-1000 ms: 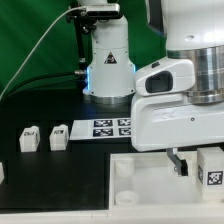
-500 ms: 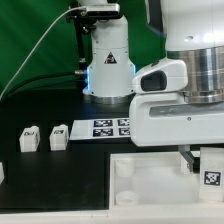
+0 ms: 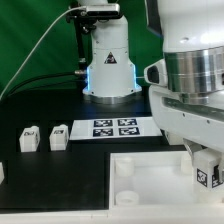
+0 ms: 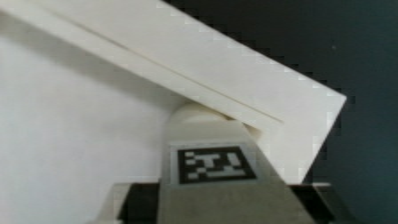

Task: Assemble one leg

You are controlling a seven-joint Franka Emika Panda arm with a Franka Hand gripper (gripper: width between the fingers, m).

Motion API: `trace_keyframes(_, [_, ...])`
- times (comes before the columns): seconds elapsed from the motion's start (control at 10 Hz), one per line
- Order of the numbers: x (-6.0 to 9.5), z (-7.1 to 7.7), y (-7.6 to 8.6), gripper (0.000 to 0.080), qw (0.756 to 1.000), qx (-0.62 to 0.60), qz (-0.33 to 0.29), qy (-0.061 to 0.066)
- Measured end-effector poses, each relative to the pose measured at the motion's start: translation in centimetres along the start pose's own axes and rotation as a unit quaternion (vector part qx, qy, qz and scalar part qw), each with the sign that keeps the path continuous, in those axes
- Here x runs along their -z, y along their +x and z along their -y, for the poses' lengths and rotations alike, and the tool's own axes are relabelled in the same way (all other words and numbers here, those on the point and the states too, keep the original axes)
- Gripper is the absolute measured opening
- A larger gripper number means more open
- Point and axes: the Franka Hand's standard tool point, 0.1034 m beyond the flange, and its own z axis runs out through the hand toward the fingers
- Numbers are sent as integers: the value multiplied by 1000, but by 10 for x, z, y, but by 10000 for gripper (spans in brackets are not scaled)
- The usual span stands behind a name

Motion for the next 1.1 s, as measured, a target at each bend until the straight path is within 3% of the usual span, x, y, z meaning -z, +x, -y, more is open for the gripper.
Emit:
trace_keyframes(0.2, [-1, 0, -2, 294, 992, -124, 10, 13])
trace_keyframes(0.5, [-1, 0, -2, 300, 990, -139, 12, 13])
trace_keyframes(0.6, [-1, 0, -2, 503, 994, -107, 11, 14])
trace_keyframes(0.7, [-1, 1, -2, 503, 1000, -15, 9, 18])
trace_keyframes(0.8, [1, 2, -3, 618, 998, 64, 10, 18])
trace_keyframes(1.1, [0, 1, -1, 648, 980, 197, 5, 18])
